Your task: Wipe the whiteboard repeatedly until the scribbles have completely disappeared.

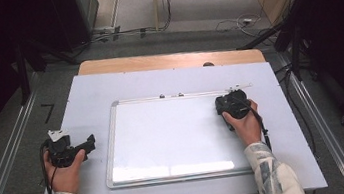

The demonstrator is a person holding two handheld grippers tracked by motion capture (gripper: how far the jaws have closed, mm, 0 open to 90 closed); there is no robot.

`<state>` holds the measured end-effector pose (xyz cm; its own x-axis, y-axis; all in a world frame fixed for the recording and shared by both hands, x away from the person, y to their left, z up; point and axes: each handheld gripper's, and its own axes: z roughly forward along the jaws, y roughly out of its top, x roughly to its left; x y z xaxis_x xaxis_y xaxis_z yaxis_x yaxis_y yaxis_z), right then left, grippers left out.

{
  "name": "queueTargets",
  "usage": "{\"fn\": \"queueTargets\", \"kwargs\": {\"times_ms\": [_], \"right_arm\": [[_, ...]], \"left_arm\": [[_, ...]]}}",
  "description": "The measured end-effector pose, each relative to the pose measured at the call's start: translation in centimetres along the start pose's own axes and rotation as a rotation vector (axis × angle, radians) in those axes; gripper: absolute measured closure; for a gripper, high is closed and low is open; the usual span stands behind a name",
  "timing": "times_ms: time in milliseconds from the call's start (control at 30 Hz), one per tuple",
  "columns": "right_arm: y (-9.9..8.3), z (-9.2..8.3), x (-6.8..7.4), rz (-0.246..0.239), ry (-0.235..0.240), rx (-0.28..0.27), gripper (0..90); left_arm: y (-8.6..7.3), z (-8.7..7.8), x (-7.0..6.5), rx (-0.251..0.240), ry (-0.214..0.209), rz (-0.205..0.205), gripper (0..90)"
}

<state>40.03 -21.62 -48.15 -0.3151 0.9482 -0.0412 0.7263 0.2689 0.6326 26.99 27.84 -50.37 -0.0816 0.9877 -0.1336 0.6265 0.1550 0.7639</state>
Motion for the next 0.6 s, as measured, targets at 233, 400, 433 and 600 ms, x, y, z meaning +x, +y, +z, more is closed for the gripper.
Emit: {"fn": "queueTargets", "kwargs": {"times_ms": [233, 400, 433, 600], "right_arm": [[-1.6, -1.2, 3.1, -0.085, 0.06, -0.009, 38.4], [-3.1, -2.4, 3.9, -0.12, 0.088, -0.007, 38.4], [-3.8, -3.0, 4.1, -0.136, 0.098, -0.008, 38.4], [-4.7, -3.9, 4.1, -0.147, 0.115, 0.014, 38.4]], "left_arm": [[0.0, 0.1, -0.2, 0.003, -0.001, 0.006, 8.8], [0.0, 0.0, 0.0, 0.0, 0.003, -0.002, 8.9], [0.0, 0.0, 0.0, 0.0, 0.002, -0.002, 8.9], [0.0, 0.1, -0.1, 0.004, 0.002, 0.006, 8.9]]}}
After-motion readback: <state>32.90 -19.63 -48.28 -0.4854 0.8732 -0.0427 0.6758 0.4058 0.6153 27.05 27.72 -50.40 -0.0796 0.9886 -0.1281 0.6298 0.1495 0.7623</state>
